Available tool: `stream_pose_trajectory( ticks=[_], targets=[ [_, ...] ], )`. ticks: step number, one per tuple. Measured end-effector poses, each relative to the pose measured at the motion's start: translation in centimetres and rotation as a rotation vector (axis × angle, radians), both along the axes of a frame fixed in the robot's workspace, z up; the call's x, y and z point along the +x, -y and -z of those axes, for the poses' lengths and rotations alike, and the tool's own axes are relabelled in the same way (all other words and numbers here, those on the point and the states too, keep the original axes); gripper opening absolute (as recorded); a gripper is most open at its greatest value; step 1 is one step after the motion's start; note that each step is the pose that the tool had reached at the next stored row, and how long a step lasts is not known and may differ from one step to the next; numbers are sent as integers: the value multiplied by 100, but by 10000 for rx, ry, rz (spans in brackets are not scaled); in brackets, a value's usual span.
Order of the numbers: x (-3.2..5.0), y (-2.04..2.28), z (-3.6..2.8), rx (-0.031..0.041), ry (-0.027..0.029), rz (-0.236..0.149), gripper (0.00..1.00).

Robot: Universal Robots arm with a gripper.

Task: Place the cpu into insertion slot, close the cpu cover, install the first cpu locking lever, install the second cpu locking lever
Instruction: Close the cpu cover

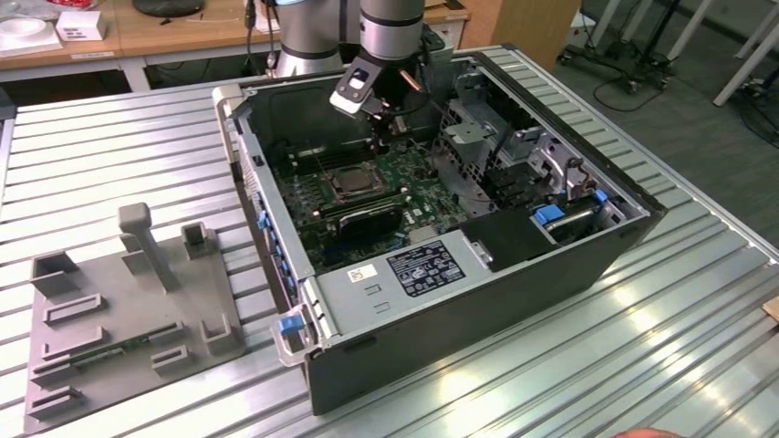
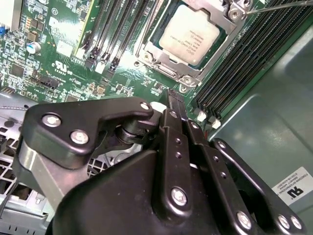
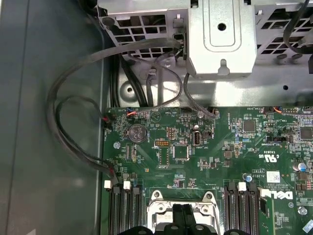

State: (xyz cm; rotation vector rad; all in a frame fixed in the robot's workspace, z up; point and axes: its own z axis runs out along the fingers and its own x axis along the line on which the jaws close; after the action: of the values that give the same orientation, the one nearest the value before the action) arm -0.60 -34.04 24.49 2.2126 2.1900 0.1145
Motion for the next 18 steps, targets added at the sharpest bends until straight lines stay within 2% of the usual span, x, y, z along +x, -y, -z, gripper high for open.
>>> stream_pose_trajectory(
  ticks=[1, 3, 8, 13, 18],
  targets=[
    [0, 0, 2, 1, -28, 0, 11],
    [0, 0, 6, 0, -139, 0, 11],
    [0, 0, 6, 1, -145, 1, 11],
    [-68, 0, 15, 1, -145, 0, 11],
    [-74, 0, 16, 0, -145, 0, 11]
  ],
)
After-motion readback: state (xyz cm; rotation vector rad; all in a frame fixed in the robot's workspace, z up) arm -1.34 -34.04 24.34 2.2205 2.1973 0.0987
